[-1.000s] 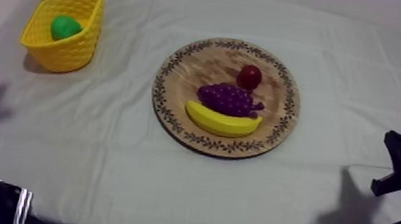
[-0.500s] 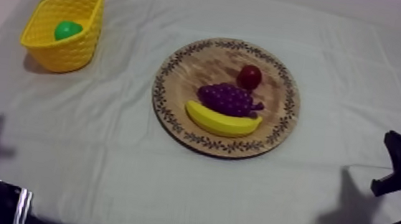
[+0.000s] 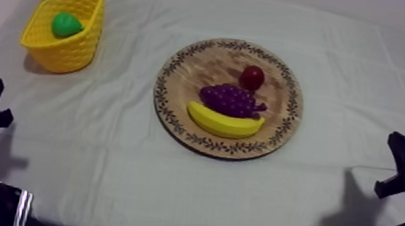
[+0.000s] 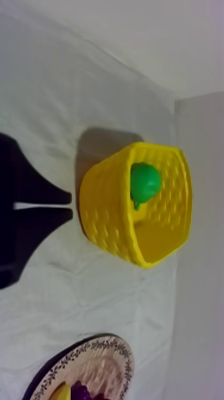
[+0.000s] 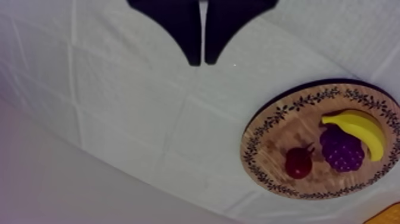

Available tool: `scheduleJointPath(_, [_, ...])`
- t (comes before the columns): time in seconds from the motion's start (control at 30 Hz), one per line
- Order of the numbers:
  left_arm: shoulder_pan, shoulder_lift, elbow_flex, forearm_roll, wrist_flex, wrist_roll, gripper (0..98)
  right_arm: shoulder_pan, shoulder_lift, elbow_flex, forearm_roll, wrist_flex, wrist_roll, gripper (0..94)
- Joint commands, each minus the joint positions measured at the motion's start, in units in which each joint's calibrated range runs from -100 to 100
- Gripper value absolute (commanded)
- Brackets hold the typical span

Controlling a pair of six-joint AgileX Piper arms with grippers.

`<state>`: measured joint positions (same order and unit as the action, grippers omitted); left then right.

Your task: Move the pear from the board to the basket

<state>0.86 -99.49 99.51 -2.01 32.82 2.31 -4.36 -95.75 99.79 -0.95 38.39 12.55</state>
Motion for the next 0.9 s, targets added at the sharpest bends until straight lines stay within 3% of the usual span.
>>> scheduleJointPath(0.0, [-0.1,-0.1,0.1,0.06,-0.1,5.8,0.0,0.0,0.0,0.0,0.0,0.0,0.0,0.3])
scheduleJointPath(0.17, [-0.2,-0.3,0.2,0.08,-0.2,9.4,0.0,0.0,0.0,0.0,0.0,0.0,0.0,0.3])
scheduleJointPath(0.87, [-0.2,-0.3,0.3,0.08,-0.2,9.3,0.0,0.0,0.0,0.0,0.0,0.0,0.0,0.3])
